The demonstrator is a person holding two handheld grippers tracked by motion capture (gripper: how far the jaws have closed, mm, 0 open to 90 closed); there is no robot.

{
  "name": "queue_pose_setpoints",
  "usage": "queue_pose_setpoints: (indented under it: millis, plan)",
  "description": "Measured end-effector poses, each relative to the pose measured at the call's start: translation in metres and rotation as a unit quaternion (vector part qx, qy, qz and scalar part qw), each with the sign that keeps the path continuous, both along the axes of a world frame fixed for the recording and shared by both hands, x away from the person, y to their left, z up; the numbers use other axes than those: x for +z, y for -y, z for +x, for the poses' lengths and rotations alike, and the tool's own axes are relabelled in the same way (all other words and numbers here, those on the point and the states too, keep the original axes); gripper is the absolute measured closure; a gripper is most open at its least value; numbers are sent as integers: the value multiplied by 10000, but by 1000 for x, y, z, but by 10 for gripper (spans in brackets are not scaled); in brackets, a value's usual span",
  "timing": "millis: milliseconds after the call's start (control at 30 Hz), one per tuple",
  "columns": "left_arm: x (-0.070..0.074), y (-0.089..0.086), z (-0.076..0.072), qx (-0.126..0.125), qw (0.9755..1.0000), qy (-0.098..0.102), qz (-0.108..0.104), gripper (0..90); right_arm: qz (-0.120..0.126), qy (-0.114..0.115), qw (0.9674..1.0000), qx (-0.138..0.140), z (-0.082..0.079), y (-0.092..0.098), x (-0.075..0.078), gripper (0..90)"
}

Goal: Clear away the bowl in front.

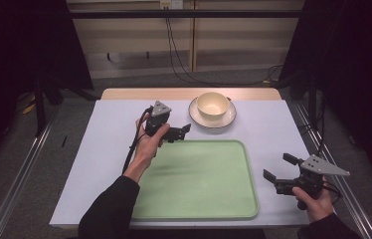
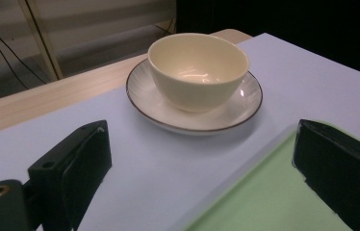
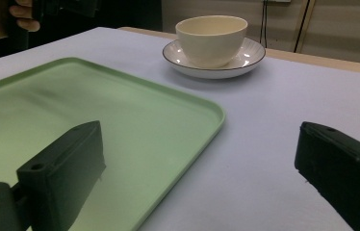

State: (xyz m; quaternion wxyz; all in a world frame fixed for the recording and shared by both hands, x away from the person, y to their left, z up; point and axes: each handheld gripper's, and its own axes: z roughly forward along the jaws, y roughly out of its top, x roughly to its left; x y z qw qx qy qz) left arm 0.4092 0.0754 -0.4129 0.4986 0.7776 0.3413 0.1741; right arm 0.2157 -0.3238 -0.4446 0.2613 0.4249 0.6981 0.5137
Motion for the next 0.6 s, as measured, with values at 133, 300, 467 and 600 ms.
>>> queue_pose_setpoints:
  millis: [133, 300, 467, 600]
  plan:
    - [-1, 8, 11, 54, 10000, 6, 6, 71, -5, 19, 10000, 6, 0, 0, 0, 32]
    - [-1, 20, 21, 92, 10000, 10, 26, 71, -1, 84, 10000, 26, 0, 1, 1, 28]
    - [0, 32, 33, 122, 9999, -51, 94, 73, 26, 109, 9999, 72, -1, 1, 1, 20]
    - [0, 40, 40, 149, 9998, -11, 115, 92, 16, 90, 9999, 99, -1, 1, 1, 17]
